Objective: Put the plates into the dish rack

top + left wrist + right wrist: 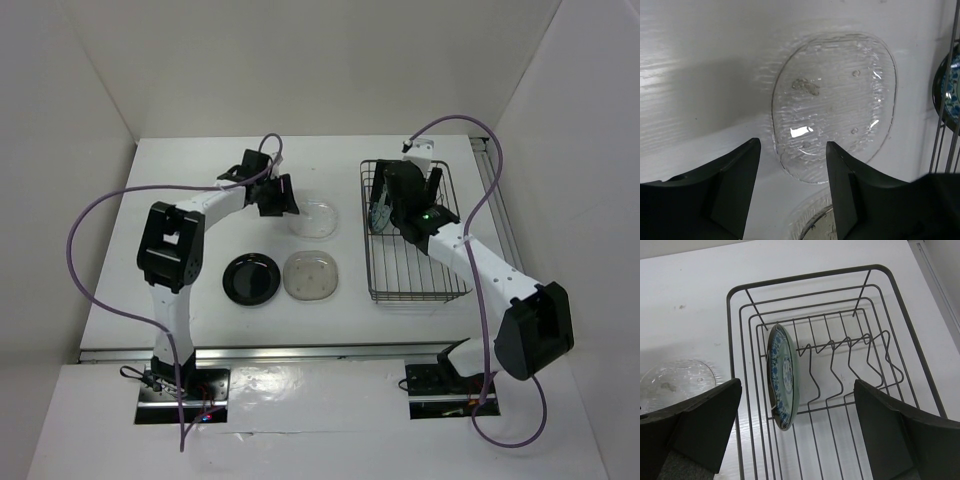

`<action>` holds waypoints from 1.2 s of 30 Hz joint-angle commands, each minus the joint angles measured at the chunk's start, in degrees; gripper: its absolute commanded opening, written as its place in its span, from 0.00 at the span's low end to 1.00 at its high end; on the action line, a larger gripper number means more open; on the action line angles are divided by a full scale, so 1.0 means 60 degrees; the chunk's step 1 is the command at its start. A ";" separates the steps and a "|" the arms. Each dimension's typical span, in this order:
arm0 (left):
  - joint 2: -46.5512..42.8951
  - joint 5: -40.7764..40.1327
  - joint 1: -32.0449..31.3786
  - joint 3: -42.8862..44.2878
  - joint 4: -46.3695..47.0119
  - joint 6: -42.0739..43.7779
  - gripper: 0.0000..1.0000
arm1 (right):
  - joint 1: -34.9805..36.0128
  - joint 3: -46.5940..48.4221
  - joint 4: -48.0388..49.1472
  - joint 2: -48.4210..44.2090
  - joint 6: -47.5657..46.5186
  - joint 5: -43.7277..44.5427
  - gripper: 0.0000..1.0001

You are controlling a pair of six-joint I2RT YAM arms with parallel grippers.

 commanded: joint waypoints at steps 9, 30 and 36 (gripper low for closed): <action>0.0936 -0.0519 0.0006 0.0756 -0.0342 0.0288 0.60 | 0.0179 0.0086 0.0417 -0.0310 -0.0098 -0.0237 1.00; -0.3204 -0.0523 0.0328 -0.0325 0.0138 0.1136 0.00 | -0.1080 -0.1496 0.3639 -0.0867 -0.0361 -0.7848 1.00; -0.4189 0.1413 0.0328 -0.0592 0.0479 0.1431 0.00 | -0.1270 -0.1115 0.4576 -0.0033 0.0034 -0.9171 1.00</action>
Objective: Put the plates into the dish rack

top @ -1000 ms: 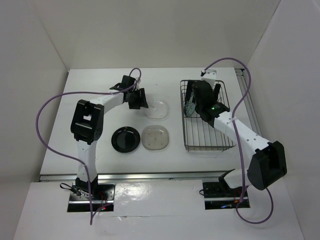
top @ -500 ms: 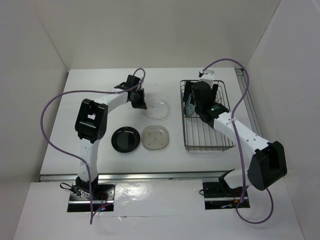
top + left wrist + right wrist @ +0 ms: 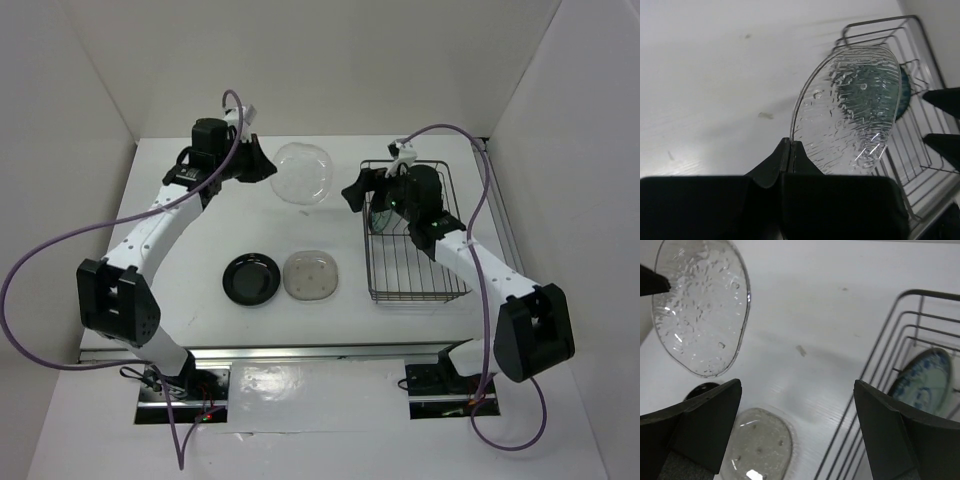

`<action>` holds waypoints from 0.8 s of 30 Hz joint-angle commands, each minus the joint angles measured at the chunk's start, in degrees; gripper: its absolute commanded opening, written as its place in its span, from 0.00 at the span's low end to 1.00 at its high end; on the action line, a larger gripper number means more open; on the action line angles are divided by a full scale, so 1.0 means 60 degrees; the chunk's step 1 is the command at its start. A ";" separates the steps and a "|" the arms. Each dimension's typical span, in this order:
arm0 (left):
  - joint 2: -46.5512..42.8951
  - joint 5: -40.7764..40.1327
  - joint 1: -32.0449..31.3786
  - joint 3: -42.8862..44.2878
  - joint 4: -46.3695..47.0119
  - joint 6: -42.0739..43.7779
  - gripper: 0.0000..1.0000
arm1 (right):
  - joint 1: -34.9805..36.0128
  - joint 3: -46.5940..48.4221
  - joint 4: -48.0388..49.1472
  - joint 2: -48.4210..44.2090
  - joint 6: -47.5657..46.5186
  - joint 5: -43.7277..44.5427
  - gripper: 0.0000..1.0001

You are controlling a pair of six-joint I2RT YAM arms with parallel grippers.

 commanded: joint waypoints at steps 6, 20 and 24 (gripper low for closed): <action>-0.0235 0.2333 -0.0095 -0.0317 0.1043 0.0232 0.00 | -0.0229 0.0634 0.2114 0.0795 0.0816 -0.2519 1.00; -0.0322 0.3665 -0.0095 -0.0800 0.2097 -0.0428 0.00 | -0.0317 0.0635 0.3271 0.1717 0.1915 -0.3485 0.45; -0.0133 0.3565 -0.0095 -0.0698 0.2010 -0.0428 0.00 | -0.0317 0.0723 0.3185 0.1717 0.2121 -0.3384 0.00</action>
